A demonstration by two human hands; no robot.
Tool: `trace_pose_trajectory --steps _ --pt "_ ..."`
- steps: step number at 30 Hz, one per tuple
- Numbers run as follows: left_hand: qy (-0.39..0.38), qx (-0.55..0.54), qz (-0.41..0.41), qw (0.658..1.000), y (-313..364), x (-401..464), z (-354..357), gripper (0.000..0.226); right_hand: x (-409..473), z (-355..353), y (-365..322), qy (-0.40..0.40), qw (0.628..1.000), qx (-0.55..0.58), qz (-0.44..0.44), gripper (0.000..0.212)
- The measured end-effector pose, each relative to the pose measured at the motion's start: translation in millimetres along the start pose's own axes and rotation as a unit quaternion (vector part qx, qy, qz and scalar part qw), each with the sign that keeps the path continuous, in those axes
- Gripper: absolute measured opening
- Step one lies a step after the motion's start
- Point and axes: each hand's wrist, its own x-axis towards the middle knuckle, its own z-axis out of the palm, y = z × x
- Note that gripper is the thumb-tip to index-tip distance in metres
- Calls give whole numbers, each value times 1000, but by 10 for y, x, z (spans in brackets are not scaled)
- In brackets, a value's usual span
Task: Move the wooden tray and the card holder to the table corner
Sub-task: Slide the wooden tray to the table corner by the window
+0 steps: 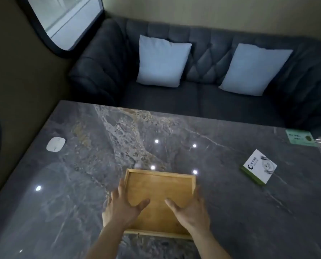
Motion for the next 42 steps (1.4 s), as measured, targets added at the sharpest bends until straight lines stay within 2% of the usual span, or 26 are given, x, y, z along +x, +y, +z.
trace_pose_trajectory --steps 4,13,19,26,36,42 --pt "-2 -7 -48 999 -93 130 131 132 92 134 29 16 999 -2 51 145" --pt "38 44 -59 997 -80 272 288 103 152 287 -7 71 989 -98 79 105" --pt "62 58 -27 996 -131 298 231 102 163 299 -94 89 987 -105 79 102" --pt "101 36 -45 993 -337 472 -130 99 131 350 -611 95 988 -118 24 103" --pt "183 -33 -138 973 -1164 590 -838 98 -27 855 -1821 89 972 -181 -120 104" --pt "218 -102 -209 948 -1777 695 -1146 112 -149 1358 -2671 86 944 -233 -216 99"
